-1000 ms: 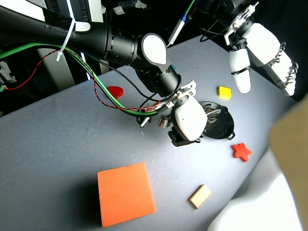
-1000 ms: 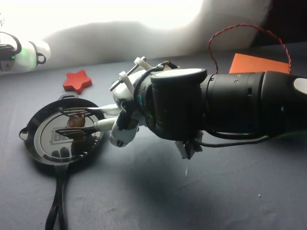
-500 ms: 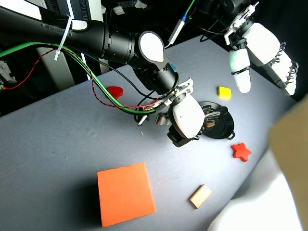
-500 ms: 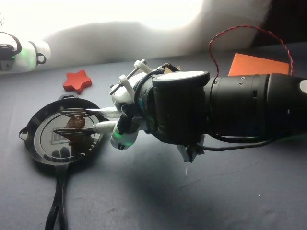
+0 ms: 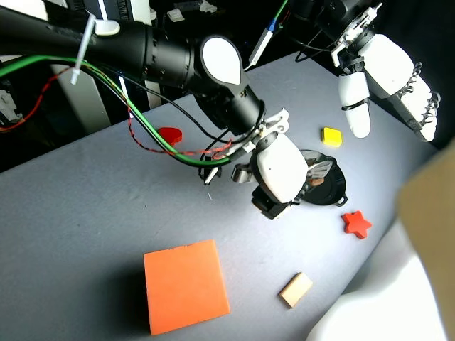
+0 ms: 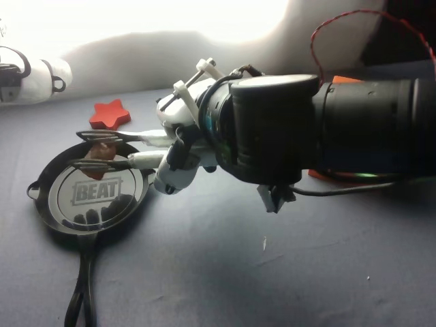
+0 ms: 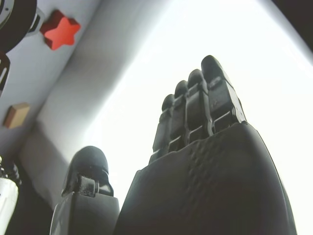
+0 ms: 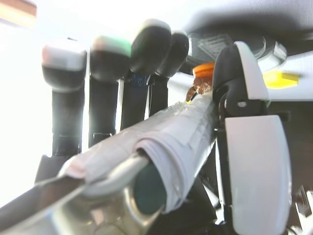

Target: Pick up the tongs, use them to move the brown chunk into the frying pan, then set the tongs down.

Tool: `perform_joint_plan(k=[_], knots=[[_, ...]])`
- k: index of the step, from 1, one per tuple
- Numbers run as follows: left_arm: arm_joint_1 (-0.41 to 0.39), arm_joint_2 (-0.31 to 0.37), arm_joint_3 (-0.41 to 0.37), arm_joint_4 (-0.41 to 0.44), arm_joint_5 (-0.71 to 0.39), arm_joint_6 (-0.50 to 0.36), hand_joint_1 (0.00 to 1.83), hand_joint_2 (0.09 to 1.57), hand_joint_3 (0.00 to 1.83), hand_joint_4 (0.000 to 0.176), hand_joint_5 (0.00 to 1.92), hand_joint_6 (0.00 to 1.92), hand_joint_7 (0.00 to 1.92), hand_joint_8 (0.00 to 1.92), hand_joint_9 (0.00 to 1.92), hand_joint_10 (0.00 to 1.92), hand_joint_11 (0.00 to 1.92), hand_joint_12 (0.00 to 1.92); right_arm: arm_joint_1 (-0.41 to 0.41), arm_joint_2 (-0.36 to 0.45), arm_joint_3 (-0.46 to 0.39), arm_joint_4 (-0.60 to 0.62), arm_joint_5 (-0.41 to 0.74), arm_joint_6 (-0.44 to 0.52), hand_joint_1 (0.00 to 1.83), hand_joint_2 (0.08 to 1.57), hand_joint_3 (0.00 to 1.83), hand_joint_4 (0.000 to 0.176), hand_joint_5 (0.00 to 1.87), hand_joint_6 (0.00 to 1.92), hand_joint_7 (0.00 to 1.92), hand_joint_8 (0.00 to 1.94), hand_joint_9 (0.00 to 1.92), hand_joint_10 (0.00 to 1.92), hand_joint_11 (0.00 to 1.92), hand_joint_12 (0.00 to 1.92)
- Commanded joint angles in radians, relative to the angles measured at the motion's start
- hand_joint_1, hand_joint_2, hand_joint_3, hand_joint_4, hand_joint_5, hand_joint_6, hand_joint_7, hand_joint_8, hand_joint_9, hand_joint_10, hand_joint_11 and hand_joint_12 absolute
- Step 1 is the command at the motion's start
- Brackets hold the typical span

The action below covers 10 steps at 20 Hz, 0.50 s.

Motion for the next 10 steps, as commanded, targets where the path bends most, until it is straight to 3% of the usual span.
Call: perform_joint_plan(k=[1, 6, 10], knots=[[-0.004, 0.014, 0.001, 0.089, -0.039, 0.002, 0.00, 1.25, 0.00, 0.000, 0.01, 0.00, 0.06, 0.00, 0.07, 0.01, 0.00, 0.25, 0.018, 0.011, -0.012, -0.061, 0.026, 0.002, 0.53, 1.31, 0.00, 0.000, 0.82, 1.16, 1.12, 1.04, 1.13, 1.47, 0.92, 1.90], [-0.002, 0.015, 0.001, 0.089, -0.039, 0.000, 0.00, 1.25, 0.00, 0.000, 0.00, 0.00, 0.04, 0.00, 0.05, 0.00, 0.00, 0.23, -0.005, 0.022, -0.021, -0.061, 0.017, -0.009, 0.48, 1.26, 0.00, 0.000, 0.83, 0.98, 1.02, 1.02, 1.00, 1.37, 0.79, 1.81], [-0.002, 0.016, 0.003, 0.089, -0.039, -0.001, 0.00, 1.25, 0.00, 0.000, 0.01, 0.00, 0.04, 0.00, 0.06, 0.00, 0.00, 0.24, -0.028, 0.023, -0.021, -0.061, 0.018, -0.008, 0.46, 1.25, 0.00, 0.000, 0.81, 0.98, 1.00, 1.08, 0.97, 1.39, 0.78, 1.82]])
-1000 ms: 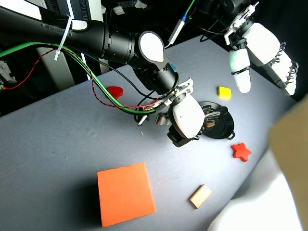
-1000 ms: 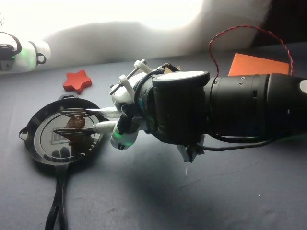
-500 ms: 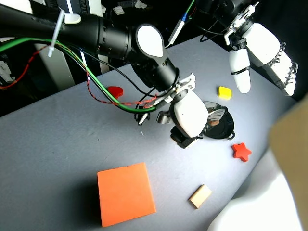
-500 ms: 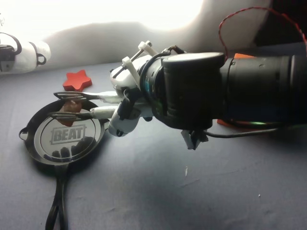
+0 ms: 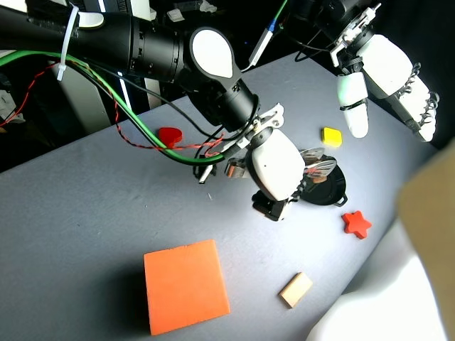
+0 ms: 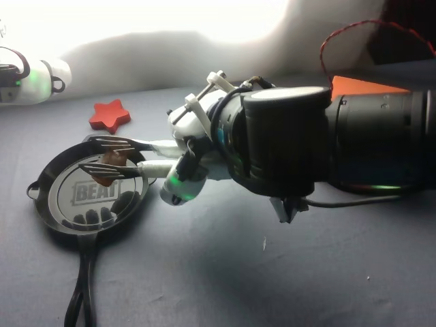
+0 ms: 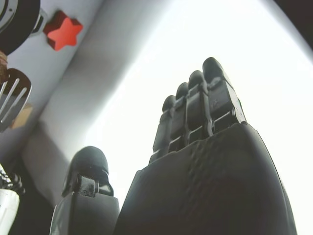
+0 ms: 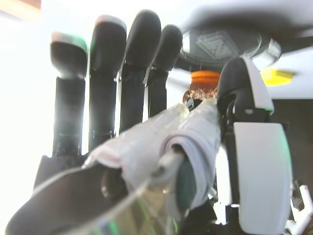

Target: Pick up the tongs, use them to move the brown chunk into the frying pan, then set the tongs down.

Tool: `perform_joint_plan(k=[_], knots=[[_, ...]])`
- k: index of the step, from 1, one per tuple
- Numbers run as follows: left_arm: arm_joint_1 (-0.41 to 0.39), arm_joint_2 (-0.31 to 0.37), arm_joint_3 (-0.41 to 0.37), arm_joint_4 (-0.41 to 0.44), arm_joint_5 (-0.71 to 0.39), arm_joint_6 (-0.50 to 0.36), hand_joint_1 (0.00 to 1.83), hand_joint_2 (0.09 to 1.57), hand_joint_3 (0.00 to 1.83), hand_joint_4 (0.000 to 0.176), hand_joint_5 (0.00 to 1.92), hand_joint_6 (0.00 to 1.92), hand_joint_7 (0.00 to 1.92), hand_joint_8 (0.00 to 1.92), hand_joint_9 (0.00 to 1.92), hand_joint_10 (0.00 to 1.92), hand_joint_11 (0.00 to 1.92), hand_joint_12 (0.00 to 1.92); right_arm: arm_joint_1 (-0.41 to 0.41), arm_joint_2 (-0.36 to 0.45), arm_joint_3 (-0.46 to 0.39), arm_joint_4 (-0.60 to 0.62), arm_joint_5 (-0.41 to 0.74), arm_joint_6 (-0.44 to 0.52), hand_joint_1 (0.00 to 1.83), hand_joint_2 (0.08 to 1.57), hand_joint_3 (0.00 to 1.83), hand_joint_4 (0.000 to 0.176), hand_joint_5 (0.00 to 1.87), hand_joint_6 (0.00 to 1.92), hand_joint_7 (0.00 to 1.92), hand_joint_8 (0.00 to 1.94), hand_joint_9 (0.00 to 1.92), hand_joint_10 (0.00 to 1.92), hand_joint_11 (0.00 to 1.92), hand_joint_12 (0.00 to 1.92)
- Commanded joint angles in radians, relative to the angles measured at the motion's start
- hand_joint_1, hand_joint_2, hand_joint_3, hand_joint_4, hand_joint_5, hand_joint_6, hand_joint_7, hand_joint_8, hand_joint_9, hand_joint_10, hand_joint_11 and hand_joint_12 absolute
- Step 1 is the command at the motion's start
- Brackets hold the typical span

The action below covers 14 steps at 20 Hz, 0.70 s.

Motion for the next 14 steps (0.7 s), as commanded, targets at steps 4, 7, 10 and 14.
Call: perform_joint_plan(k=[4, 7, 10, 14], knots=[[-0.001, 0.011, 0.002, 0.088, -0.042, -0.001, 0.00, 1.24, 0.00, 0.000, 0.00, 0.00, 0.05, 0.00, 0.05, 0.00, 0.00, 0.22, -0.014, 0.002, -0.004, -0.080, 0.034, 0.004, 0.46, 1.25, 0.00, 0.000, 0.77, 0.98, 0.96, 1.08, 0.93, 1.40, 0.73, 1.84], [0.003, 0.014, -0.002, 0.087, -0.042, -0.001, 0.00, 1.24, 0.00, 0.000, 0.00, 0.00, 0.05, 0.00, 0.06, 0.00, 0.00, 0.25, -0.009, 0.002, -0.004, -0.080, 0.044, 0.002, 0.48, 1.20, 0.00, 0.000, 0.72, 0.79, 0.93, 0.92, 0.87, 1.32, 0.66, 1.83], [0.004, 0.017, -0.005, 0.085, -0.043, -0.002, 0.00, 1.24, 0.00, 0.000, 0.03, 0.01, 0.07, 0.00, 0.07, 0.00, 0.00, 0.29, -0.003, 0.002, -0.008, -0.080, 0.044, -0.003, 0.47, 1.19, 0.00, 0.000, 0.72, 0.75, 0.92, 0.88, 0.86, 1.33, 0.66, 1.83], [0.001, 0.017, -0.005, 0.084, -0.043, -0.002, 0.00, 1.24, 0.00, 0.000, 0.02, 0.00, 0.07, 0.00, 0.07, 0.00, 0.00, 0.29, 0.032, 0.064, -0.090, -0.080, 0.031, -0.007, 0.49, 1.19, 0.00, 0.000, 0.73, 0.73, 0.92, 0.85, 0.85, 1.30, 0.64, 1.79]])
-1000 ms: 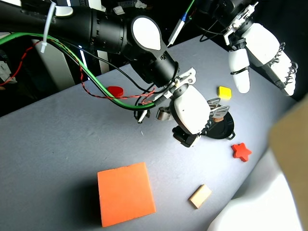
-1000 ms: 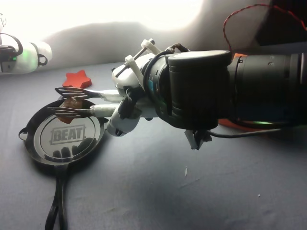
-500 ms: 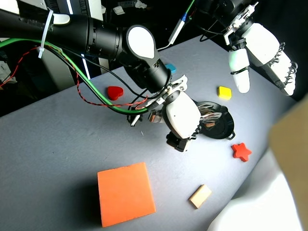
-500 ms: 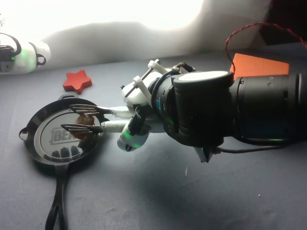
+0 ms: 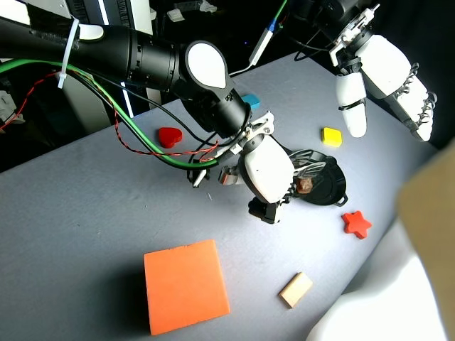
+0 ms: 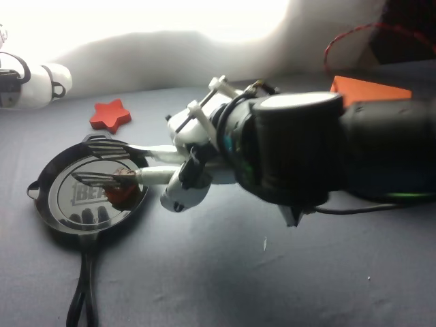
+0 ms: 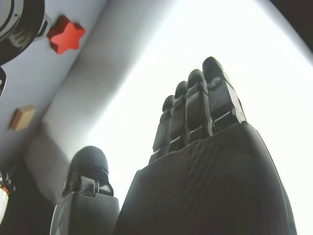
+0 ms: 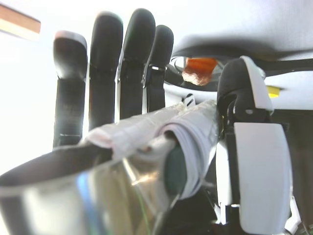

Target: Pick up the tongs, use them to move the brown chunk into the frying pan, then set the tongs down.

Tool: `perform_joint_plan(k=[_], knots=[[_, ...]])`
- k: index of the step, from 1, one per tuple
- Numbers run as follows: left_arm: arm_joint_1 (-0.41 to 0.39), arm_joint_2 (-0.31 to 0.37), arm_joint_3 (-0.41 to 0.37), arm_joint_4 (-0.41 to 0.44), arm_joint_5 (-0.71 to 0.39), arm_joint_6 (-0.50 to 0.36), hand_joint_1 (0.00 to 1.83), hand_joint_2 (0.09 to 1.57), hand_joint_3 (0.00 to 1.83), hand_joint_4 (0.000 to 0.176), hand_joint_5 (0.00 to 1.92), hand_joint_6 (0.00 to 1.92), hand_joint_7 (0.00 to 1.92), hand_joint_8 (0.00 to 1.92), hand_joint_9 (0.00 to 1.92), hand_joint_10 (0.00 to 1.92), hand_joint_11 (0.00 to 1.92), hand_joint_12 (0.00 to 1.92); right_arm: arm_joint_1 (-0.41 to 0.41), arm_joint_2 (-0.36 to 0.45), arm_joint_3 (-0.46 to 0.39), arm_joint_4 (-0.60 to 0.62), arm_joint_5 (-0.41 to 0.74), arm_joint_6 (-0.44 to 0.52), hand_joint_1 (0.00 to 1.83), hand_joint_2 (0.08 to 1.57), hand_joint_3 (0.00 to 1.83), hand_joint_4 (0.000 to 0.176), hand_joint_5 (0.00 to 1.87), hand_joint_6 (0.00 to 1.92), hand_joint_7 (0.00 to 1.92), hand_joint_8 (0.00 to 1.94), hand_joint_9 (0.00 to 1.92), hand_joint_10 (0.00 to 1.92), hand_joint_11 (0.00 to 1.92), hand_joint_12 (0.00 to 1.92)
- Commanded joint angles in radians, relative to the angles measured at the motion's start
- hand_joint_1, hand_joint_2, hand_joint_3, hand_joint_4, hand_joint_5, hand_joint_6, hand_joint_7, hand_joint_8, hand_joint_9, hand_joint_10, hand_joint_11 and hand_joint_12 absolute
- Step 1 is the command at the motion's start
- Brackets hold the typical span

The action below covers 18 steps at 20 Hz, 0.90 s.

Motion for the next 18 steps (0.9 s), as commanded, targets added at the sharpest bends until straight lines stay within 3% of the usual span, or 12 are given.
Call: perform_joint_plan(k=[1, 6, 9, 13, 16, 18], knots=[[-0.010, 0.014, 0.000, 0.085, -0.044, -0.002, 0.00, 1.25, 0.00, 0.000, 0.02, 0.00, 0.07, 0.00, 0.07, 0.00, 0.00, 0.31, 0.018, 0.032, -0.031, -0.059, 0.044, 0.000, 0.50, 1.18, 0.00, 0.000, 0.74, 0.72, 0.94, 0.84, 0.86, 1.28, 0.63, 1.79], [-0.007, 0.014, 0.000, 0.085, -0.044, -0.008, 0.00, 1.26, 0.00, 0.000, 0.01, 0.00, 0.06, 0.00, 0.07, 0.00, 0.00, 0.29, -0.020, 0.204, -0.223, -0.189, 0.103, -0.024, 0.48, 1.19, 0.00, 0.000, 0.75, 0.70, 0.97, 0.79, 0.89, 1.25, 0.66, 1.77], [-0.007, 0.013, -0.001, 0.085, -0.044, -0.009, 0.00, 1.26, 0.00, 0.000, 0.02, 0.00, 0.05, 0.00, 0.07, 0.00, 0.00, 0.28, -0.063, 0.323, -0.310, -0.275, 0.246, -0.025, 0.47, 1.20, 0.00, 0.000, 0.76, 0.70, 0.97, 0.80, 0.88, 1.25, 0.67, 1.77], [-0.006, 0.013, -0.006, 0.085, -0.051, -0.009, 0.00, 1.26, 0.00, 0.000, 0.02, 0.00, 0.05, 0.00, 0.06, 0.00, 0.00, 0.28, -0.141, 0.377, -0.366, -0.574, 0.246, 0.070, 0.48, 1.20, 0.00, 0.000, 0.73, 0.74, 0.94, 0.87, 0.86, 1.29, 0.65, 1.79], [0.000, 0.012, -0.010, 0.085, -0.051, -0.010, 0.00, 1.27, 0.00, 0.000, 0.00, 0.00, 0.05, 0.00, 0.06, 0.00, 0.00, 0.26, -0.221, 0.380, -0.361, -0.824, 0.222, 0.224, 0.50, 1.20, 0.00, 0.000, 0.74, 0.74, 0.94, 0.84, 0.88, 1.25, 0.66, 1.78], [0.009, 0.011, -0.013, 0.085, -0.051, -0.018, 0.04, 1.27, 0.00, 0.000, 0.00, 0.00, 0.04, 0.00, 0.06, 0.00, 0.00, 0.24, -0.246, 0.371, -0.350, -0.831, 0.221, 0.240, 0.50, 1.19, 0.00, 0.000, 0.75, 0.73, 0.94, 0.83, 0.88, 1.26, 0.67, 1.78]])
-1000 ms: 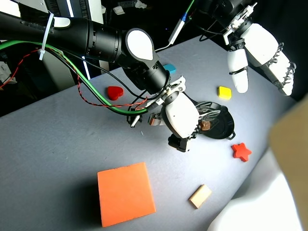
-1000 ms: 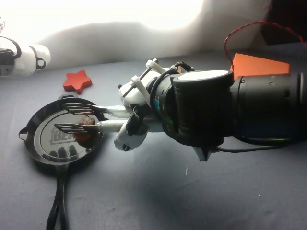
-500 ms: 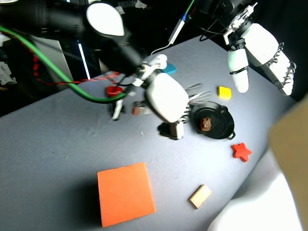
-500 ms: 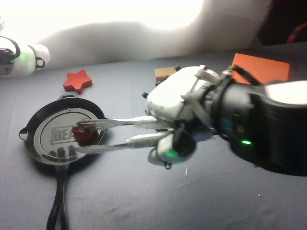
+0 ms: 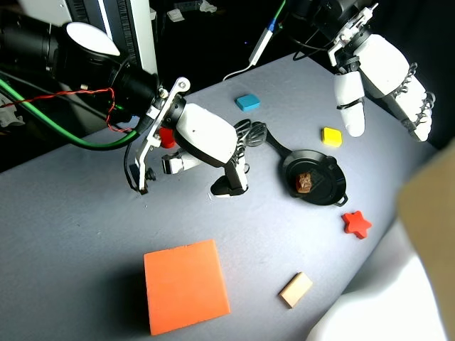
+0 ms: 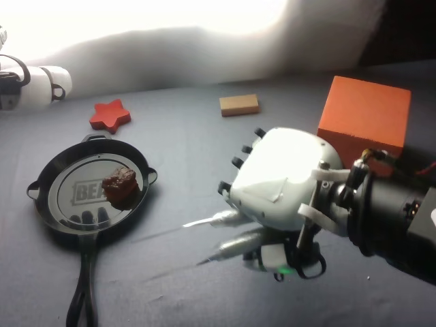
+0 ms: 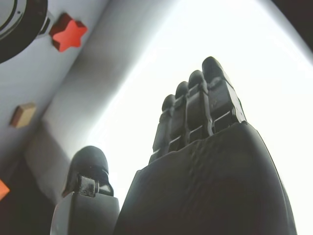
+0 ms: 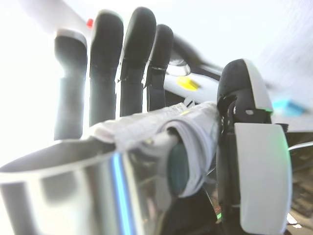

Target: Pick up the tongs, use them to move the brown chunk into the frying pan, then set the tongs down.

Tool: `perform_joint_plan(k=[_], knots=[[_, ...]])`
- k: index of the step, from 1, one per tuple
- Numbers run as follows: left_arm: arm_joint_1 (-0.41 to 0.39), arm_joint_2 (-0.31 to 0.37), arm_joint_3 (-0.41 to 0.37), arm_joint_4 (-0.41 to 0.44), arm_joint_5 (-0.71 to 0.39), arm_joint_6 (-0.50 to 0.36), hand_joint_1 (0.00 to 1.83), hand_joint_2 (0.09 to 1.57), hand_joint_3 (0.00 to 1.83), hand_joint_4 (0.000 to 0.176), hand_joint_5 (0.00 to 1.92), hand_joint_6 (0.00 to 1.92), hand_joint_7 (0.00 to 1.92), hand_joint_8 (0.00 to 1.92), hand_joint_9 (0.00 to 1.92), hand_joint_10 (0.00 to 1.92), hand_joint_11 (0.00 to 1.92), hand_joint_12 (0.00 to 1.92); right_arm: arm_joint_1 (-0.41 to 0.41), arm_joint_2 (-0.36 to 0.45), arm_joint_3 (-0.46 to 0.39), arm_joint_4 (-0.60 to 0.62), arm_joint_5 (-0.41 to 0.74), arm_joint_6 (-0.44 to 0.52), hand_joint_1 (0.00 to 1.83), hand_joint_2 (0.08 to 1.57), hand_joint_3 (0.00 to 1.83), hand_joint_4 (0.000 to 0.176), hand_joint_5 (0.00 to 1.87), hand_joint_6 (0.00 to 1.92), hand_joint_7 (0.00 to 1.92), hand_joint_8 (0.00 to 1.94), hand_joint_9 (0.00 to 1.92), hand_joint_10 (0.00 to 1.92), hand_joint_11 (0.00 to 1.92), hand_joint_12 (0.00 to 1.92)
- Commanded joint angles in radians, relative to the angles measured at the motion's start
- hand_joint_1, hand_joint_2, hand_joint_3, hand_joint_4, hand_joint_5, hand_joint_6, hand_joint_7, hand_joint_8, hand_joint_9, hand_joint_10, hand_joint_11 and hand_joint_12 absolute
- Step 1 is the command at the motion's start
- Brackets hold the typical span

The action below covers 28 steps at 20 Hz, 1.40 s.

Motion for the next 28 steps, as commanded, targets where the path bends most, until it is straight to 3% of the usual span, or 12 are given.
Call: perform_joint_plan(k=[1, 8, 11, 12, 14, 16, 18, 20, 23, 25, 28], knots=[[-0.001, 0.008, -0.002, 0.080, -0.041, -0.010, 0.01, 1.26, 0.00, 0.000, 0.00, 0.00, 0.04, 0.00, 0.06, 0.00, 0.00, 0.28, -0.001, -0.005, 0.006, -0.053, -0.042, 0.005, 0.50, 1.19, 0.00, 0.000, 0.74, 0.74, 0.94, 0.83, 0.87, 1.28, 0.66, 1.80], [0.036, -0.016, -0.003, 0.081, 0.057, -0.027, 0.00, 1.26, 0.00, 0.000, 0.00, 0.00, 0.05, 0.00, 0.08, 0.00, 0.00, 0.39, -0.068, -0.054, 0.077, -0.053, -0.055, 0.051, 0.48, 1.17, 0.00, 0.000, 0.70, 0.72, 0.90, 0.81, 0.85, 1.27, 0.65, 1.77], [0.106, -0.038, -0.005, 0.138, 0.090, -0.150, 0.00, 1.25, 0.00, 0.000, 0.00, 0.00, 0.05, 0.00, 0.07, 0.00, 0.00, 0.33, -0.094, -0.060, 0.079, -0.122, -0.079, 0.123, 0.42, 1.18, 0.00, 0.000, 0.58, 0.72, 0.75, 0.69, 0.62, 1.12, 0.38, 1.72], [0.119, -0.043, -0.005, 0.150, 0.090, -0.164, 0.00, 1.25, 0.00, 0.000, 0.01, 0.01, 0.06, 0.01, 0.08, 0.00, 0.00, 0.33, -0.101, -0.061, 0.079, -0.169, -0.088, 0.155, 0.40, 1.17, 0.00, 0.000, 0.50, 0.72, 0.68, 0.61, 0.52, 0.99, 0.20, 1.67], [0.129, -0.048, -0.007, 0.162, 0.091, -0.156, 0.00, 1.24, 0.00, 0.000, 0.01, 0.00, 0.06, 0.00, 0.07, 0.00, 0.00, 0.27, -0.104, -0.065, 0.083, -0.194, -0.091, 0.167, 0.33, 1.17, 0.00, 0.000, 0.40, 0.74, 0.60, 0.51, 0.41, 0.88, 0.04, 1.66], [0.133, -0.048, -0.011, 0.162, 0.097, -0.124, 0.00, 1.23, 0.00, 0.000, 0.02, 0.00, 0.07, 0.00, 0.08, 0.01, 0.00, 0.33, -0.105, -0.072, 0.090, -0.201, -0.093, 0.166, 0.23, 1.13, 0.00, 0.000, 0.21, 0.61, 0.47, 0.28, 0.29, 0.65, 0.00, 1.47], [0.141, -0.048, -0.024, 0.162, 0.093, -0.105, 0.00, 1.23, 0.00, 0.000, 0.03, 0.01, 0.07, 0.00, 0.08, 0.00, 0.00, 0.33, -0.115, -0.084, 0.099, -0.234, -0.106, 0.165, 0.09, 1.07, 0.00, 0.000, 0.07, 0.32, 0.30, 0.05, 0.15, 0.37, 0.00, 1.06], [0.149, -0.050, -0.047, 0.163, 0.090, -0.084, 0.00, 1.24, 0.00, 0.000, 0.03, 0.00, 0.08, 0.00, 0.09, 0.01, 0.00, 0.35, -0.114, -0.086, 0.103, -0.237, -0.108, 0.166, 0.07, 1.03, 0.00, 0.000, 0.07, 0.18, 0.23, 0.01, 0.13, 0.24, 0.00, 0.81], [0.174, -0.053, -0.089, 0.196, 0.078, -0.097, 0.00, 1.23, 0.00, 0.000, 0.01, 0.00, 0.08, 0.00, 0.08, 0.00, 0.00, 0.36, -0.108, -0.082, 0.103, -0.237, -0.110, 0.166, 0.07, 0.99, 0.00, 0.000, 0.01, 0.04, 0.09, 0.00, 0.03, 0.11, 0.00, 0.23], [0.194, -0.058, -0.122, 0.202, 0.064, -0.096, 0.00, 1.24, 0.00, 0.000, 0.05, 0.01, 0.10, 0.01, 0.10, 0.01, 0.00, 0.41, -0.105, -0.072, 0.100, -0.237, -0.109, 0.166, 0.08, 0.98, 0.00, 0.000, 0.00, 0.00, 0.05, 0.01, 0.02, 0.07, 0.00, 0.03], [0.216, -0.083, -0.161, 0.202, 0.013, -0.110, 0.00, 1.24, 0.00, 0.000, 0.03, 0.00, 0.08, 0.00, 0.09, 0.00, 0.00, 0.37, -0.095, -0.033, 0.075, -0.221, -0.112, 0.165, 0.08, 0.98, 0.00, 0.000, 0.00, 0.00, 0.05, 0.01, 0.01, 0.06, 0.00, 0.00]])
